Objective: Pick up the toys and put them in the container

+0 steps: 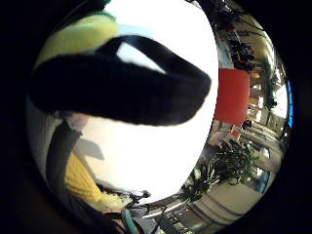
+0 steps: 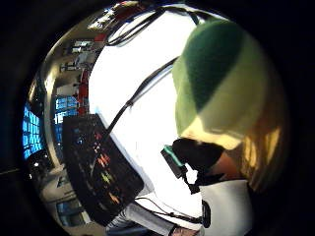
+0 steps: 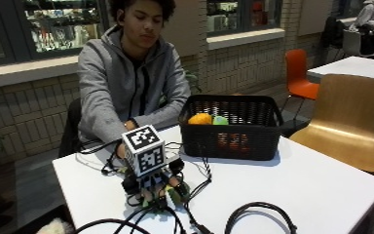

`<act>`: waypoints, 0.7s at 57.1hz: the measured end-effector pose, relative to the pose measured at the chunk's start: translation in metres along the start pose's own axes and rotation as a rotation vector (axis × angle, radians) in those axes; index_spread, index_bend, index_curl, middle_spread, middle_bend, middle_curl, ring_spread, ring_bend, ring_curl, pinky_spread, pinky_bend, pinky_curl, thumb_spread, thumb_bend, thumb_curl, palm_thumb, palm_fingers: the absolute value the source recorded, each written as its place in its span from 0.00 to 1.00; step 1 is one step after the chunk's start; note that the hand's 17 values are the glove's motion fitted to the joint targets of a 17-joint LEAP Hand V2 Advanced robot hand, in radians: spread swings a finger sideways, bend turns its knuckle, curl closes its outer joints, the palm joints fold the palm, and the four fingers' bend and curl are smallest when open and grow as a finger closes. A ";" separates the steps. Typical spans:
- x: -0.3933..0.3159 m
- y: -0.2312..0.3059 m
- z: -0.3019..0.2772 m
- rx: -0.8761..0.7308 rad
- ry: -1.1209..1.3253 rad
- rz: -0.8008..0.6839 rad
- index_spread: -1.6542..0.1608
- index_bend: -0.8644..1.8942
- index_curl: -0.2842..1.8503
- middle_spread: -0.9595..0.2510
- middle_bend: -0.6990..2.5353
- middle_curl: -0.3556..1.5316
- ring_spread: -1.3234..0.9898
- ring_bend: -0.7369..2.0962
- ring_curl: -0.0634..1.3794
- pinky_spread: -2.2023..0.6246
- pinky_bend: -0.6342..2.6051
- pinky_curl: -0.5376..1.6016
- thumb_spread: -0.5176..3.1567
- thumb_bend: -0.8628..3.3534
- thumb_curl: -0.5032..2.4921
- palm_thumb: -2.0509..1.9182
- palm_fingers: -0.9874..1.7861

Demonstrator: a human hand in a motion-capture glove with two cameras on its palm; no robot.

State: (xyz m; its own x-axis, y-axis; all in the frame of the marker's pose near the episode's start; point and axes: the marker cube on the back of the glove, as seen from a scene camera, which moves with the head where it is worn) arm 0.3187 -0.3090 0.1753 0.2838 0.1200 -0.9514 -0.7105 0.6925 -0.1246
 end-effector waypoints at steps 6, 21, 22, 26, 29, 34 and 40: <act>-0.005 -0.006 -0.003 0.096 0.012 -0.038 0.74 0.32 0.18 0.85 0.26 0.36 0.53 0.58 0.30 0.71 0.66 0.46 0.50 0.21 0.28 0.56 0.43; -0.012 -0.001 -0.003 0.141 0.034 -0.067 0.75 0.40 0.21 0.78 0.28 0.39 0.46 0.68 0.40 0.66 0.65 0.46 0.60 0.29 0.29 0.64 0.64; -0.012 0.000 -0.004 0.144 0.032 -0.070 0.75 0.40 0.22 0.77 0.29 0.40 0.46 0.68 0.40 0.65 0.65 0.46 0.60 0.30 0.30 0.65 0.64; -0.013 0.006 -0.014 0.162 0.007 -0.094 0.76 0.41 0.23 0.76 0.29 0.41 0.45 0.68 0.41 0.65 0.64 0.47 0.59 0.32 0.31 0.67 0.65; -0.017 0.014 -0.027 0.180 -0.036 -0.121 0.76 0.40 0.23 0.75 0.29 0.42 0.44 0.68 0.41 0.65 0.64 0.47 0.58 0.32 0.31 0.68 0.66; -0.023 0.011 -0.079 0.224 -0.073 -0.196 0.76 0.40 0.24 0.73 0.29 0.43 0.44 0.68 0.42 0.65 0.64 0.47 0.58 0.33 0.32 0.68 0.66; -0.063 0.043 -0.136 0.284 -0.120 -0.345 0.76 0.39 0.25 0.72 0.29 0.44 0.43 0.67 0.42 0.64 0.63 0.48 0.58 0.34 0.33 0.69 0.66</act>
State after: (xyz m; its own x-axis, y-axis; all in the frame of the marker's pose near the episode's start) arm 0.1827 -0.3839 0.1915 0.5571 -0.0816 -0.8264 -0.3615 0.8721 -0.3298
